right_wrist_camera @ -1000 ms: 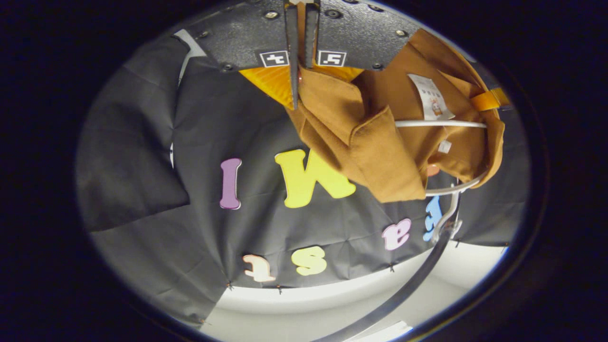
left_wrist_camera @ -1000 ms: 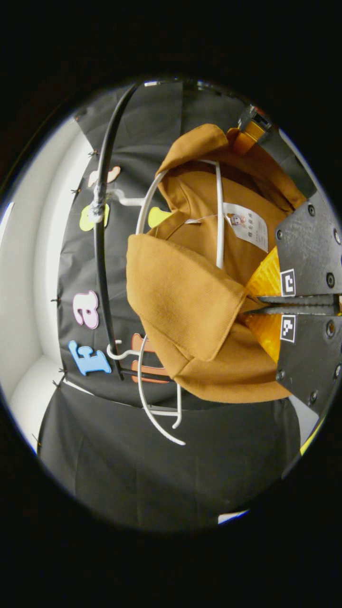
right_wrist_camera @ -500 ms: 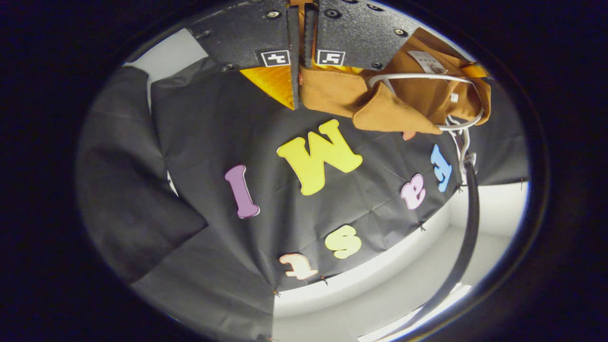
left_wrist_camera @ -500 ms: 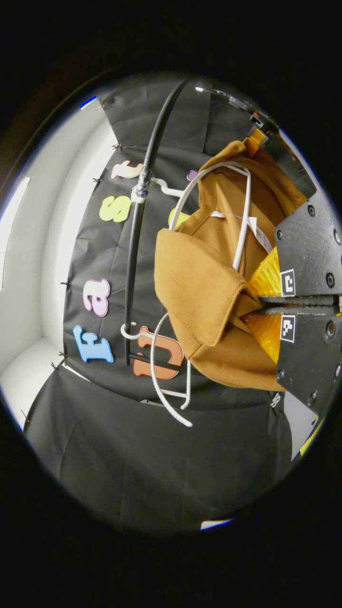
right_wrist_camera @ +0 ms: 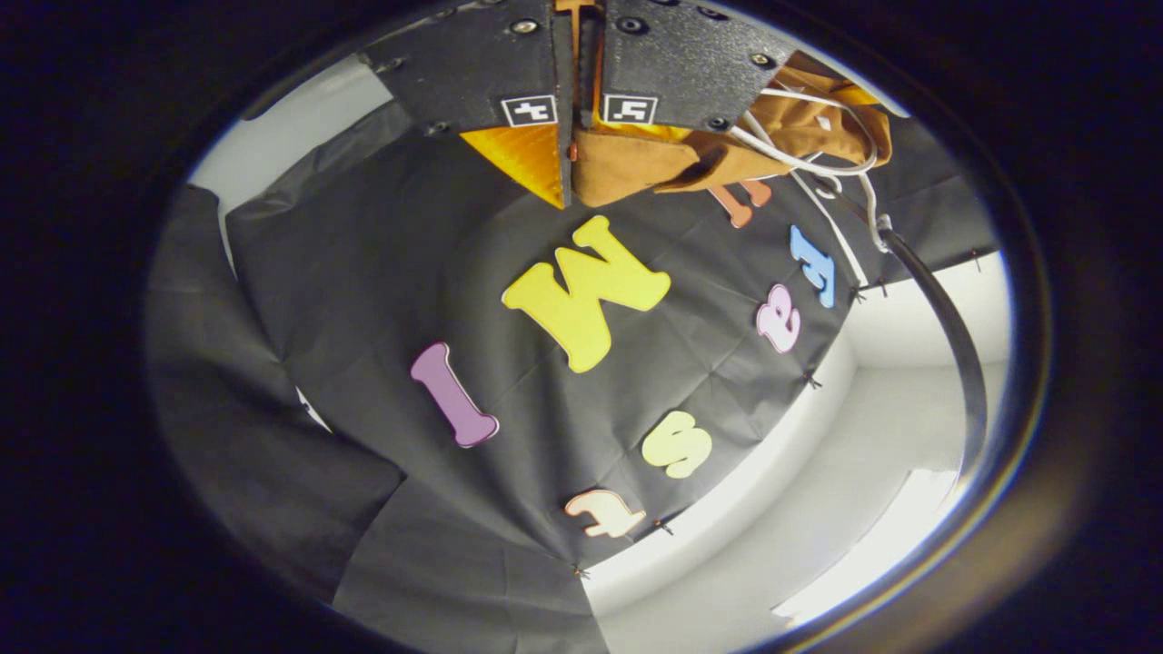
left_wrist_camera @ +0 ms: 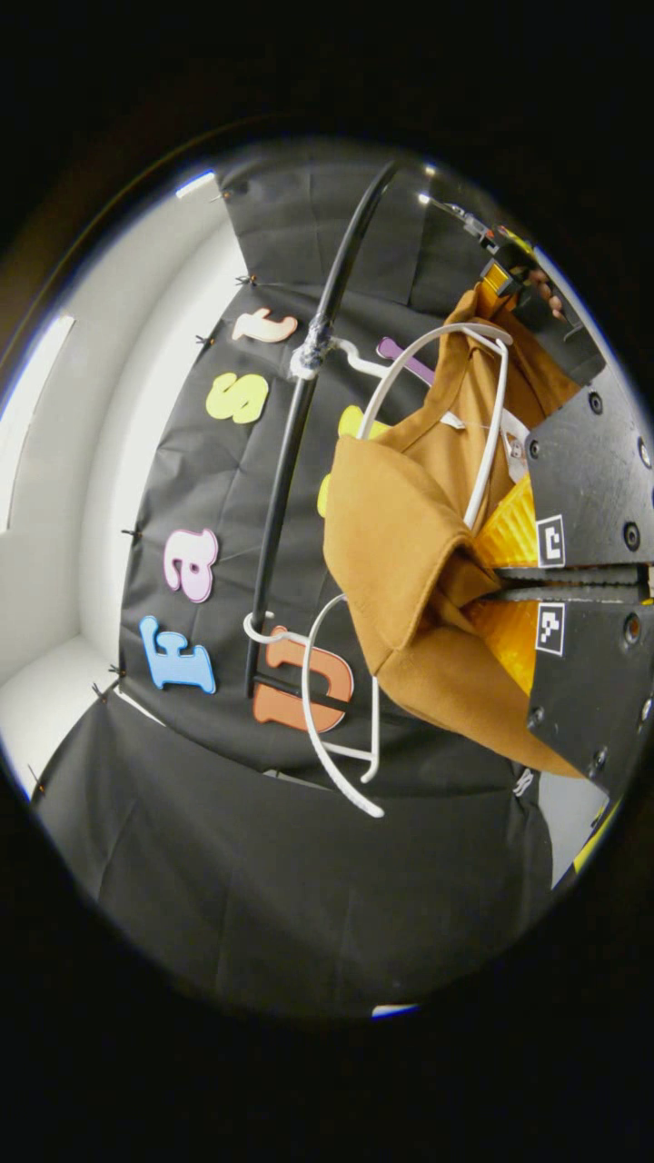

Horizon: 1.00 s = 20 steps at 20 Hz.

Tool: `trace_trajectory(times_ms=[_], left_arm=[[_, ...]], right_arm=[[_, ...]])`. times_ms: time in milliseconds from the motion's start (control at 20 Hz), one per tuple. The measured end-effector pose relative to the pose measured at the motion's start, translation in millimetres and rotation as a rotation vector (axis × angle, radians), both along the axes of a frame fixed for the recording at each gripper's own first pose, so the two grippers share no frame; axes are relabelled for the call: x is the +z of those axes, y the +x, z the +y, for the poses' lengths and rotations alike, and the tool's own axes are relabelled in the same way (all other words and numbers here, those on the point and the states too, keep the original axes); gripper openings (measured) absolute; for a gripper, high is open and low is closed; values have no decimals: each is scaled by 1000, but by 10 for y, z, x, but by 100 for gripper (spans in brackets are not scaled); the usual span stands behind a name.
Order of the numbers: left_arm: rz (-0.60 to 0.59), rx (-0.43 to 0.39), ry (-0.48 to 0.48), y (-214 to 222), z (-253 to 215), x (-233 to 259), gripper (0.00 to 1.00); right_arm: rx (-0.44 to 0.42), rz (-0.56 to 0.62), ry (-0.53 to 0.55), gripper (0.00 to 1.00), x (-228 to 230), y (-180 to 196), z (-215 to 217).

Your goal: Grasp the clothes on the hanger with both hands and then place them into the laundry hamper below.

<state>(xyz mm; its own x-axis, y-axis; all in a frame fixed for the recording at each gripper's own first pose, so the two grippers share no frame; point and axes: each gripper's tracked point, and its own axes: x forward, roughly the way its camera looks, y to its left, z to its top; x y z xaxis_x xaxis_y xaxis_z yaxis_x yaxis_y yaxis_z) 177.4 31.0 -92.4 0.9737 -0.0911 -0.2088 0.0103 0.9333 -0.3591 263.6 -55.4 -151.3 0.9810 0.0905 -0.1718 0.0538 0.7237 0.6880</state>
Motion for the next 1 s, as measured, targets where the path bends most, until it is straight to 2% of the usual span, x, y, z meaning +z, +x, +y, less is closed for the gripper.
trace_trajectory(times_ms=[50,100,150,200,250,300,350,400,500,600,700,750,900,1000], left_arm=[[-3,-14,2,-7,-3,21,5],[-4,-31,0,-29,-14,25,0],[3,-56,-10,-44,-29,8,5],[6,-82,-26,-85,-48,3,5],[25,-122,-44,-154,-107,-22,0],[32,-141,-44,-220,-110,-40,4],[37,-163,-34,-252,-114,-14,5],[44,-195,-15,-323,-150,2,0],[33,-254,13,-460,-211,89,5],[30,-320,5,-578,-272,194,5],[13,-363,-26,-652,-259,320,0],[7,-354,-36,-670,-168,394,5],[-33,-245,-99,-598,141,533,5],[-31,-219,-63,-466,156,479,0]], right_arm=[[10,1,7,5,0,17,18],[19,4,14,5,-4,63,9],[23,3,14,5,-5,97,-4],[29,8,16,5,-13,125,-18],[33,11,20,5,-36,147,-20],[39,18,21,4,-59,173,-20],[52,16,23,5,-62,200,-5],[64,17,16,5,-71,230,8],[85,12,6,4,-55,262,4],[92,11,-8,5,-61,313,-19],[109,7,-10,4,-51,362,-5],[111,8,-20,4,-60,374,-1],[107,21,-13,4,-120,424,-27],[107,36,-3,5,-168,446,-52]])
